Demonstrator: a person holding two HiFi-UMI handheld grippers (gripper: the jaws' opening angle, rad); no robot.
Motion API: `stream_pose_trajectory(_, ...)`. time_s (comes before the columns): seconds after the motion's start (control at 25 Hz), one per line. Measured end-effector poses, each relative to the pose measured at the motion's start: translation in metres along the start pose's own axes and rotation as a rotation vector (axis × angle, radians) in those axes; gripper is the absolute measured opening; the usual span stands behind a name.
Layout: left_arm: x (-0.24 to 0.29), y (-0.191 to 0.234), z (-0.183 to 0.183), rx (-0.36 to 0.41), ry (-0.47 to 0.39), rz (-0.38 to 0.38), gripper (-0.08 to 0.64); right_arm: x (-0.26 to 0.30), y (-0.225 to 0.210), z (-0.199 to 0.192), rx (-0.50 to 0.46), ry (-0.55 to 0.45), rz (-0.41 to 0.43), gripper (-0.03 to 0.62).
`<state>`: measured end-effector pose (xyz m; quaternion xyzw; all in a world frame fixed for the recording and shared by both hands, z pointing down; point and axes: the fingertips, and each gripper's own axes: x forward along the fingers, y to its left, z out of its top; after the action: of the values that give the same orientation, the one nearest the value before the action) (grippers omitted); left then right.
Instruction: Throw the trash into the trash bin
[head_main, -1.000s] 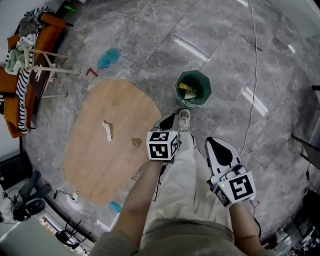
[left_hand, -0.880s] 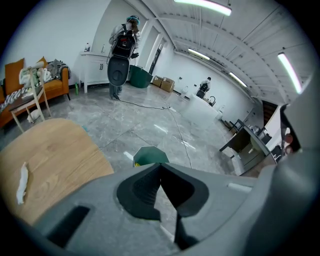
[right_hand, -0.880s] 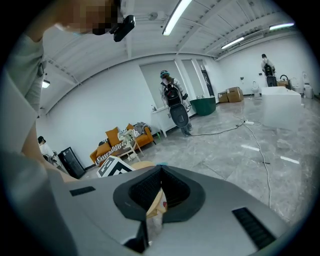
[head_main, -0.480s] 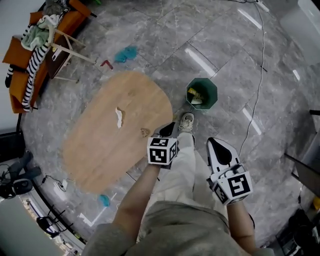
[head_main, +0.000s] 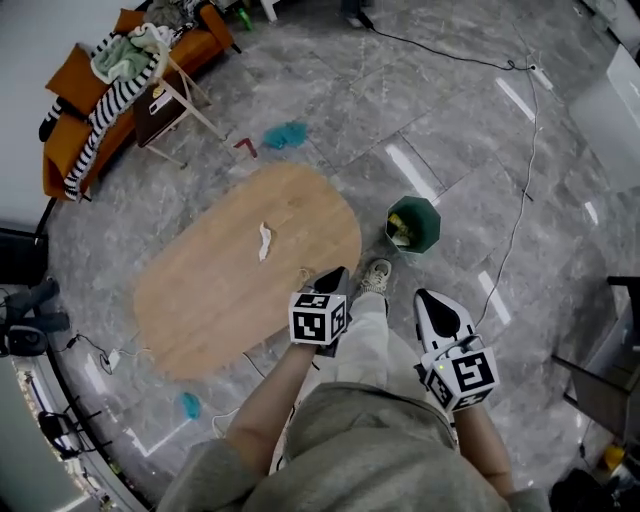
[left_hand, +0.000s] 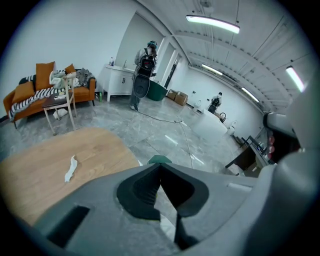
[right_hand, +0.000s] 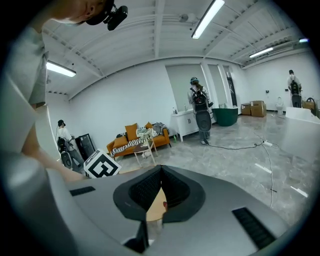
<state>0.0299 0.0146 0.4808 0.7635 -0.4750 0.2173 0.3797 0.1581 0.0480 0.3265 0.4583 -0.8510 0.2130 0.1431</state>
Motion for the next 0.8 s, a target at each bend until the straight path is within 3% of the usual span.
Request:
stream_pose_trajectory(0.44, -0.066, 0.010, 0.014, -0.045, -0.095, 0.064, 0.011, -0.019, 0.040, 0.033, -0.033, -0.059, 0.070, 0.008)
stream_pose_trajectory(0.8, -0.108, 0.052, 0.016, -0.130, -0.174, 0.174, 0.011, -0.011, 0.065, 0.044, -0.081, -0.052, 0.140, 0.008)
